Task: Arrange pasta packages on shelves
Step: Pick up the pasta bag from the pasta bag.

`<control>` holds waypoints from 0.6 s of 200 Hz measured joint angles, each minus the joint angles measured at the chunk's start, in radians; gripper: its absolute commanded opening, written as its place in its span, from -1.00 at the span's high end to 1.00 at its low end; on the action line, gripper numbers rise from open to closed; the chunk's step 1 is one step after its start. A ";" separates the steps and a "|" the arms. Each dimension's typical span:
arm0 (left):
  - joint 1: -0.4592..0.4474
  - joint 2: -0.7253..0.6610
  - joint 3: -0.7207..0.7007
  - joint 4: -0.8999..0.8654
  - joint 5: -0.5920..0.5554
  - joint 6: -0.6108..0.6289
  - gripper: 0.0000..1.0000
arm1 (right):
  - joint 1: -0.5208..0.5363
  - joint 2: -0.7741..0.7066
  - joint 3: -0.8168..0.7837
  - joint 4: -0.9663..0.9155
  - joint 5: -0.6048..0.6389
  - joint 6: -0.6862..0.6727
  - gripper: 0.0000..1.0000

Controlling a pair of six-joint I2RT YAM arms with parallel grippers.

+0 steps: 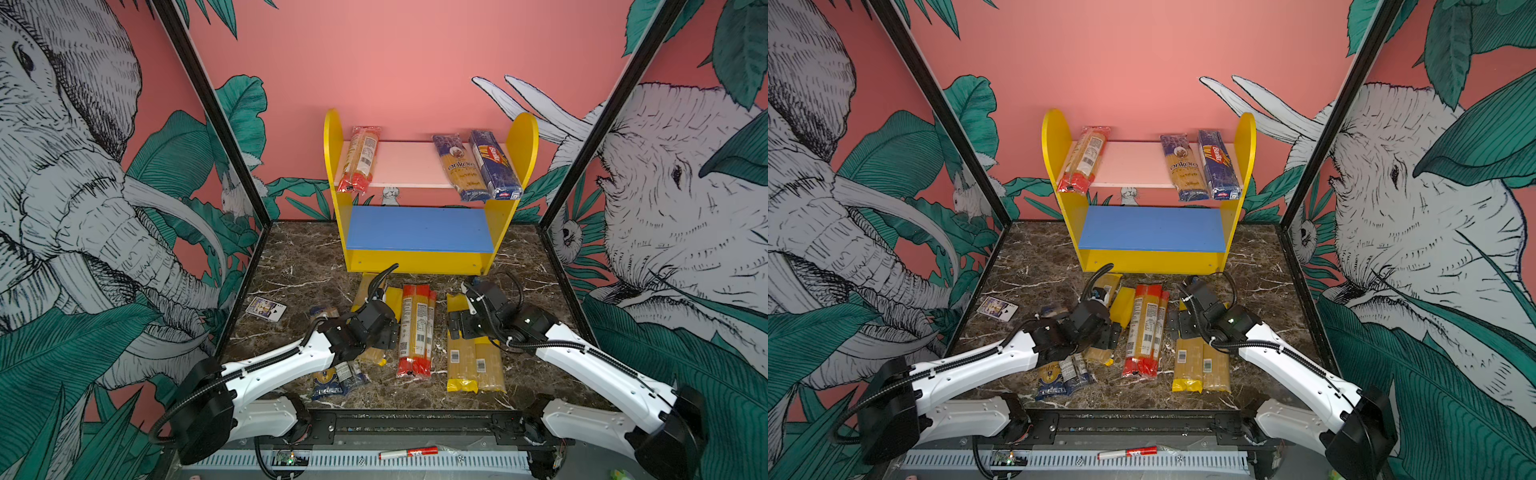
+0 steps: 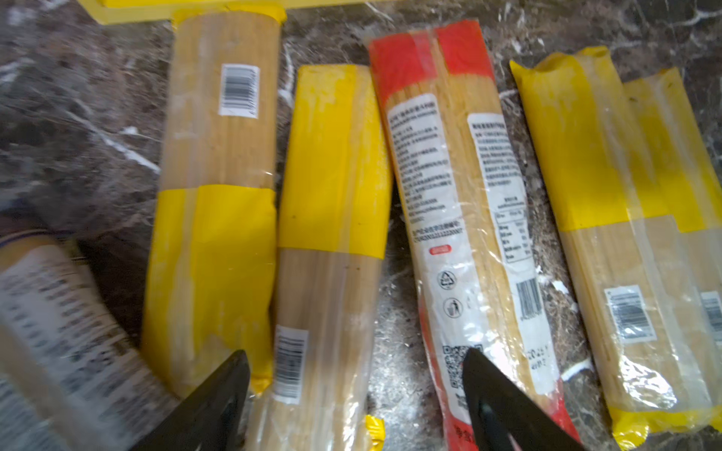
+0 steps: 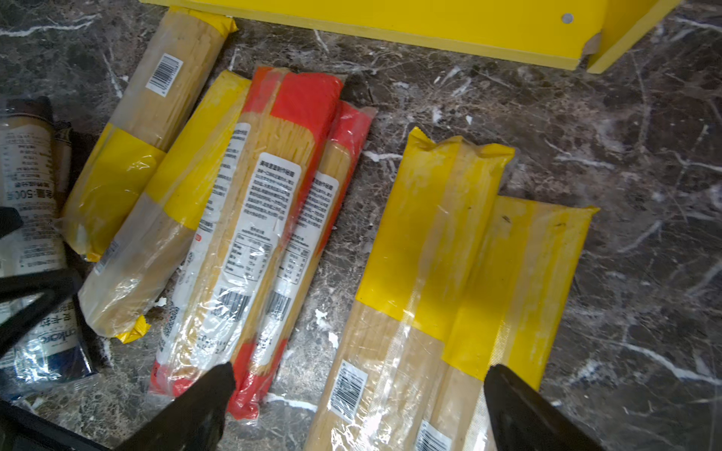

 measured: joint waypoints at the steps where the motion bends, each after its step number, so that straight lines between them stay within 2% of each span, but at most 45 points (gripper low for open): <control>1: -0.002 0.002 0.000 0.001 0.001 -0.001 -0.76 | -0.001 -0.002 -0.001 -0.001 0.000 0.000 -0.98; 42: -0.073 0.137 0.010 0.079 0.054 -0.042 -0.83 | -0.054 -0.082 -0.042 -0.043 0.014 0.000 -0.98; 120: -0.132 0.253 0.060 0.202 0.096 -0.088 -0.86 | -0.098 -0.152 -0.058 -0.082 0.015 -0.010 -0.98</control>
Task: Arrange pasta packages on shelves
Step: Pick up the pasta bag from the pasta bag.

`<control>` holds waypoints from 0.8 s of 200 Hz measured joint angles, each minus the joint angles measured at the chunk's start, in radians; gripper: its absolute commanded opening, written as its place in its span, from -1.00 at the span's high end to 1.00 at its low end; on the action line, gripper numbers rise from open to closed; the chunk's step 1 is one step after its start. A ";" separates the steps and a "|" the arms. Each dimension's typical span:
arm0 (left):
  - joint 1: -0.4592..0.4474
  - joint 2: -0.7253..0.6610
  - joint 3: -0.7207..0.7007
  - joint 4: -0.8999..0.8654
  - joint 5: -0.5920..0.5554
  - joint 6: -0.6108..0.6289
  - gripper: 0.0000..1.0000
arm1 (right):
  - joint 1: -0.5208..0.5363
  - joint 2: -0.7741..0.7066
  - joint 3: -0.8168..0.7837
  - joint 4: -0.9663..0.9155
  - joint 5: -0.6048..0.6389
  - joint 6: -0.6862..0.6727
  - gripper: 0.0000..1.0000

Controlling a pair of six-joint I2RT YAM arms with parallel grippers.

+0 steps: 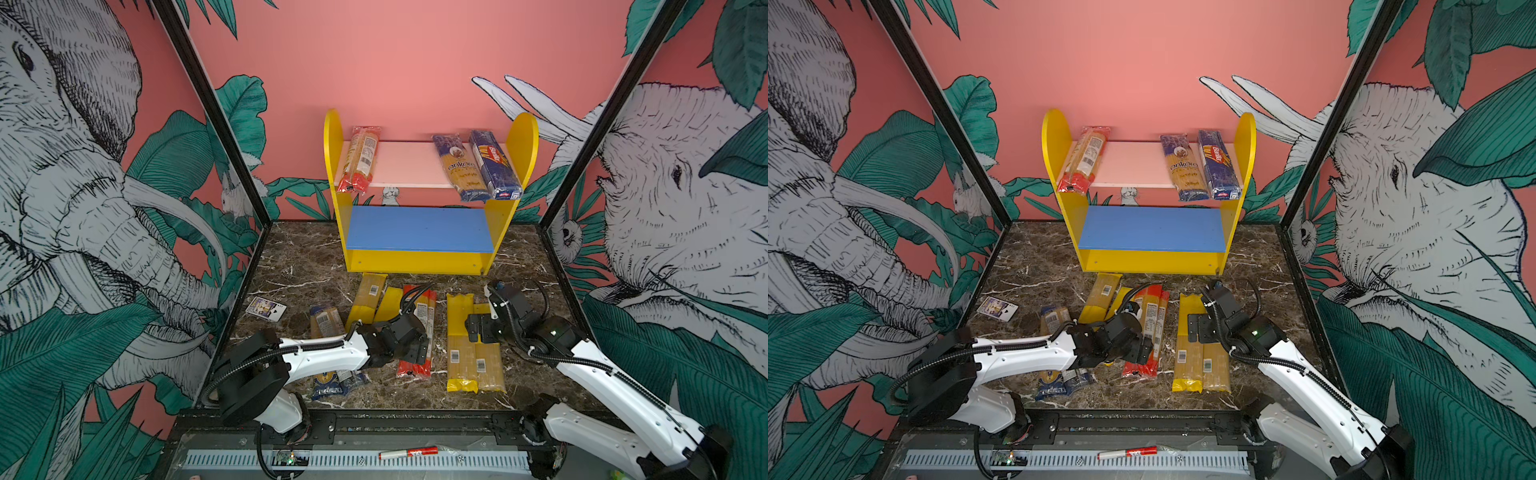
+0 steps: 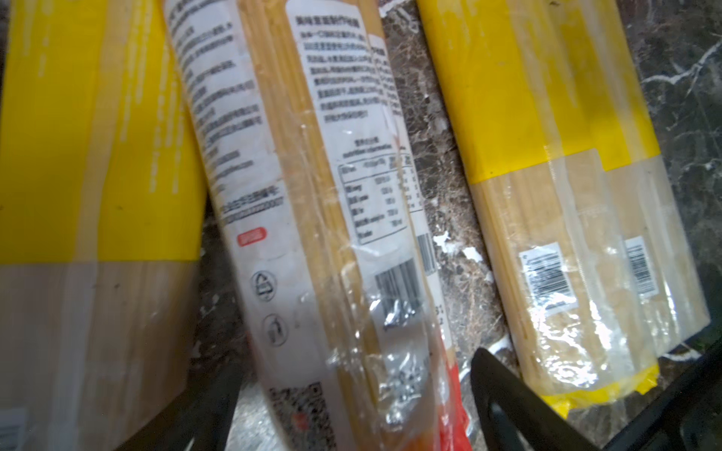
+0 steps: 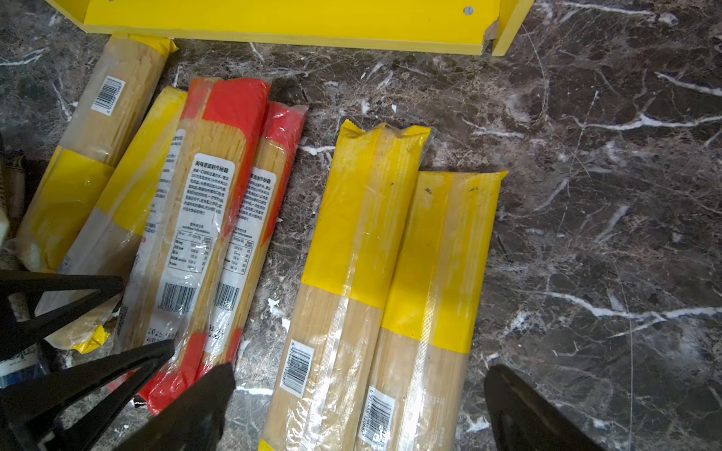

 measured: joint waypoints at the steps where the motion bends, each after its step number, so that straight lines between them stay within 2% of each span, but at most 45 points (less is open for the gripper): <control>1: 0.000 0.002 0.001 0.002 0.000 0.000 -0.86 | 0.000 0.000 0.000 0.000 0.000 0.000 -0.98; 75: 0.000 0.089 0.018 0.016 -0.002 -0.019 -0.88 | -0.008 -0.034 -0.012 -0.032 0.007 -0.011 -0.98; 123: 0.000 0.159 0.018 0.085 0.012 -0.031 -0.85 | -0.008 -0.026 -0.012 -0.032 0.007 -0.018 -0.98; 150: 0.001 0.170 0.018 0.110 0.013 -0.043 -0.42 | -0.010 -0.022 -0.012 -0.032 0.007 -0.020 -0.98; 160: 0.001 0.173 0.018 0.116 0.014 -0.046 -0.09 | -0.013 -0.017 -0.012 -0.032 0.007 -0.020 -0.97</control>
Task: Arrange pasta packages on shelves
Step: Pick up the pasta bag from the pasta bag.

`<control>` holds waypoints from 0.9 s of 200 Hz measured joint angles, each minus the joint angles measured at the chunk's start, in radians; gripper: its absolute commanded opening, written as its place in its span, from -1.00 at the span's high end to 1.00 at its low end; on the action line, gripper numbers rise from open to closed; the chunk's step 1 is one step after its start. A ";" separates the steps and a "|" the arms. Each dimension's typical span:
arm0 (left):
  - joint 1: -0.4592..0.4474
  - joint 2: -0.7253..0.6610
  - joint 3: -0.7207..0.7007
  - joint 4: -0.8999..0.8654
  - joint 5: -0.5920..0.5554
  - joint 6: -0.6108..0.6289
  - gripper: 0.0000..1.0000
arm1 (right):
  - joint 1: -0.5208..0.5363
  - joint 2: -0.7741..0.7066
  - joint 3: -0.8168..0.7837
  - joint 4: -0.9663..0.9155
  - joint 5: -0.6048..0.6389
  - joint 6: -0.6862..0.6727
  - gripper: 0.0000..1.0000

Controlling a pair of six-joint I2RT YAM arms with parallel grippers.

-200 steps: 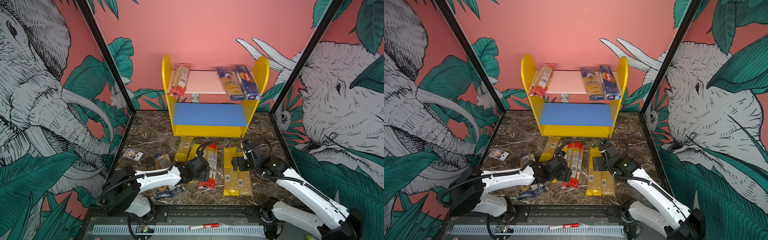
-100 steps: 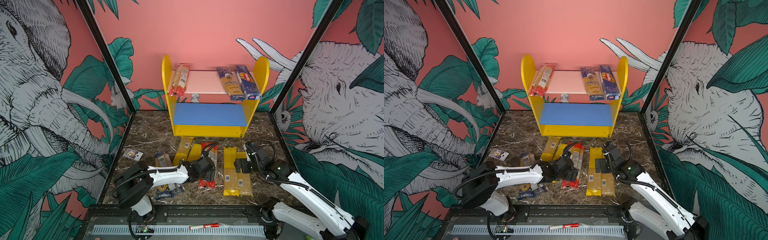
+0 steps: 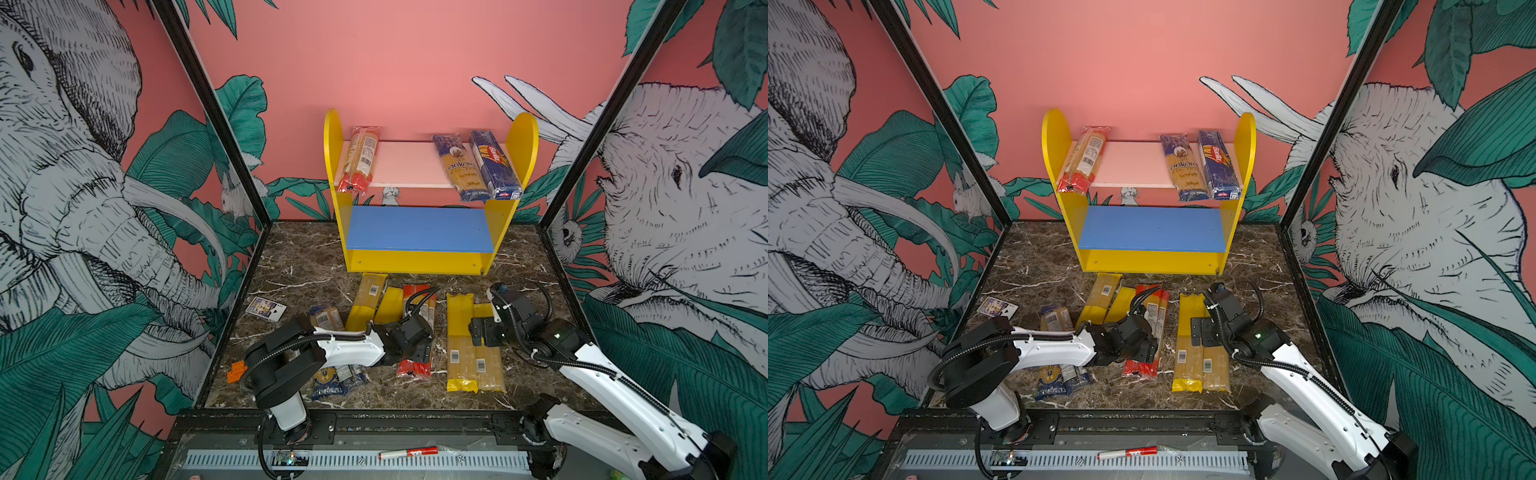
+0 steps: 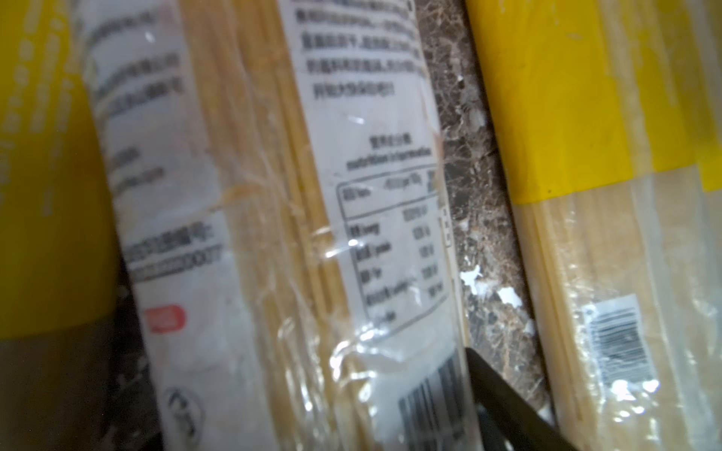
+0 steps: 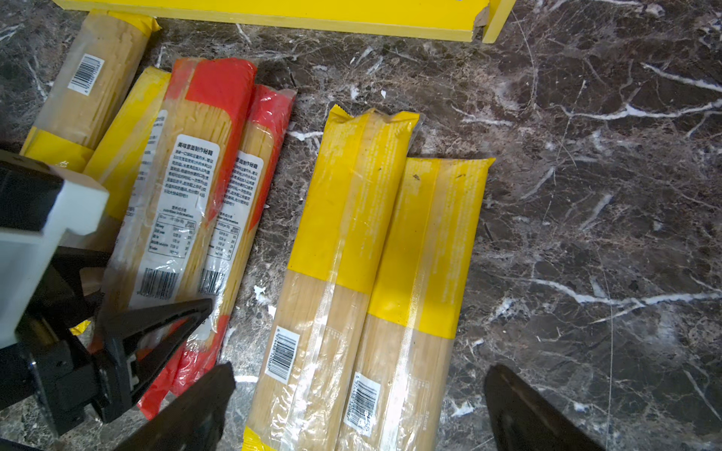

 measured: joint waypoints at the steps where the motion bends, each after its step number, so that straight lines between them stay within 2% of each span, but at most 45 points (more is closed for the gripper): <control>1: 0.000 0.000 0.000 0.000 0.000 -0.001 -0.06 | 0.000 0.000 0.000 0.000 0.000 0.000 -0.98; 10: 0.000 -0.003 0.000 0.004 0.000 -0.014 0.19 | 0.000 0.005 0.000 0.000 0.000 0.000 -0.98; 39: 0.002 -0.042 0.004 0.006 -0.006 -0.014 0.61 | 0.000 0.018 0.000 0.000 0.000 0.000 -0.98; 75: 0.002 -0.042 0.012 -0.008 -0.015 0.005 0.70 | 0.000 0.037 0.001 0.002 0.000 -0.001 -0.98; 90: 0.002 -0.042 0.014 -0.014 -0.017 0.012 0.90 | 0.000 0.043 0.003 0.002 0.000 -0.001 -0.98; 117: 0.002 -0.048 0.017 -0.035 -0.022 0.028 1.00 | 0.000 0.048 0.009 0.002 0.000 -0.002 -0.98; 180: 0.000 -0.127 0.017 -0.220 -0.023 0.077 1.00 | -0.001 0.051 0.027 0.003 -0.003 -0.005 -0.98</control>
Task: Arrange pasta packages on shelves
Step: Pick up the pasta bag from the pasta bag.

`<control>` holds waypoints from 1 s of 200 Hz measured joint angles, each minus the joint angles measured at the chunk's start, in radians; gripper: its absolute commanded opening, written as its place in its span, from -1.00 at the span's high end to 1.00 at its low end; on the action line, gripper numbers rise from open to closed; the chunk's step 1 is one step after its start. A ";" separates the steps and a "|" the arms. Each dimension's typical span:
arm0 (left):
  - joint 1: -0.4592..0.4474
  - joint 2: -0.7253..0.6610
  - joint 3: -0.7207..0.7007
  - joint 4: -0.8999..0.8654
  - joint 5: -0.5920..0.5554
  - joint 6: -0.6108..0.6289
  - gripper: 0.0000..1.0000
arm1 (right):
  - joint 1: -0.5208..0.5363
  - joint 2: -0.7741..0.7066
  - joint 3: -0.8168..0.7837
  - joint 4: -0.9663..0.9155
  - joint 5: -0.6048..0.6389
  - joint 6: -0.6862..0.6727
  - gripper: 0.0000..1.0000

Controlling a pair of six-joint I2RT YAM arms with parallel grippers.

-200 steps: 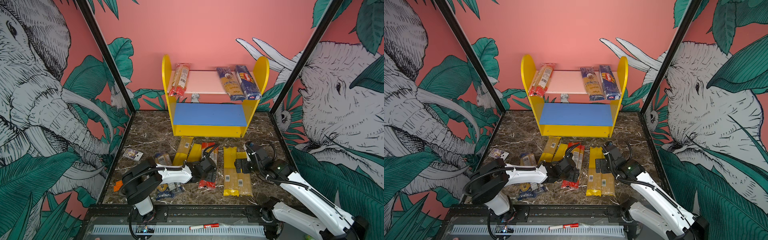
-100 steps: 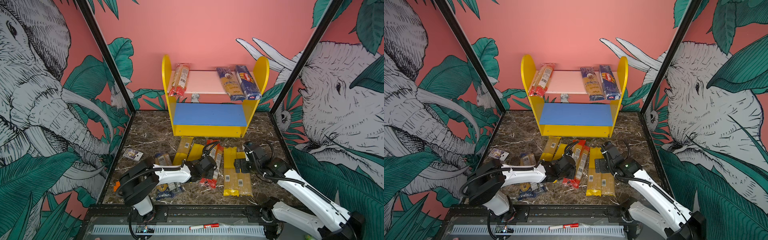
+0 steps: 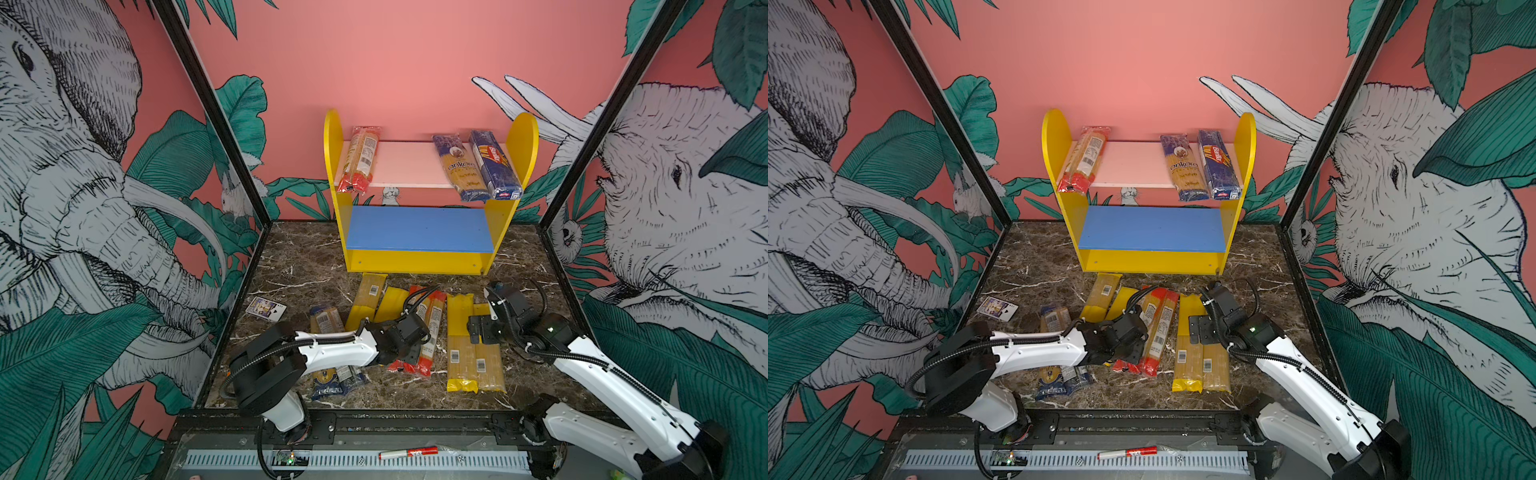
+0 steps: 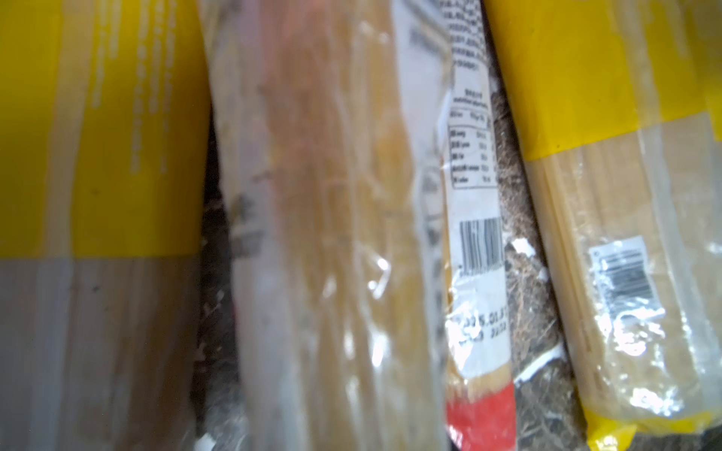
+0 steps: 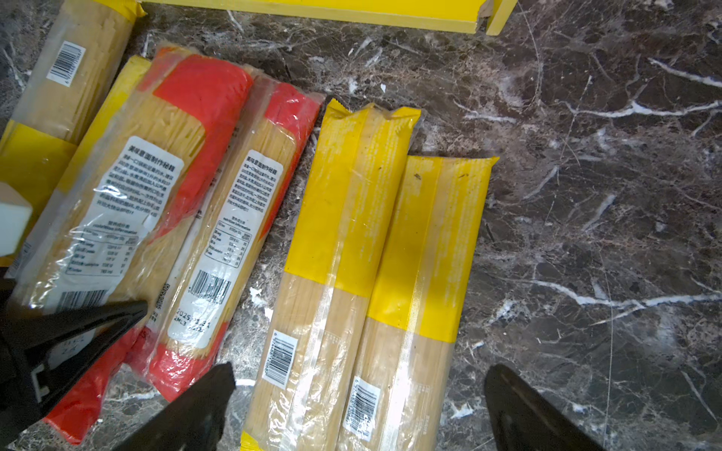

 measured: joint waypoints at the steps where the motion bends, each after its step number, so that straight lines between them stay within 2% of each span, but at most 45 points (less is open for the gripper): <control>1: 0.000 -0.002 0.000 -0.002 0.000 0.001 1.00 | 0.000 0.000 0.000 0.000 0.000 0.000 -0.98; 63: 0.000 -0.225 0.059 -0.222 -0.043 0.069 1.00 | 0.000 0.000 0.023 0.006 -0.022 -0.006 -0.98; 100: 0.000 -0.388 0.183 -0.365 -0.114 0.131 1.00 | 0.000 0.007 0.045 0.010 -0.026 -0.008 -0.98; 126: 0.000 -0.455 0.303 -0.449 -0.172 0.188 1.00 | 0.000 0.013 0.056 0.014 -0.028 -0.010 -0.98; 164: 0.000 -0.459 0.497 -0.526 -0.277 0.293 1.00 | 0.000 0.021 0.071 0.017 -0.034 -0.011 -0.98; 200: 0.000 -0.347 0.734 -0.571 -0.397 0.446 1.00 | 0.000 0.020 0.092 0.021 -0.050 -0.011 -0.98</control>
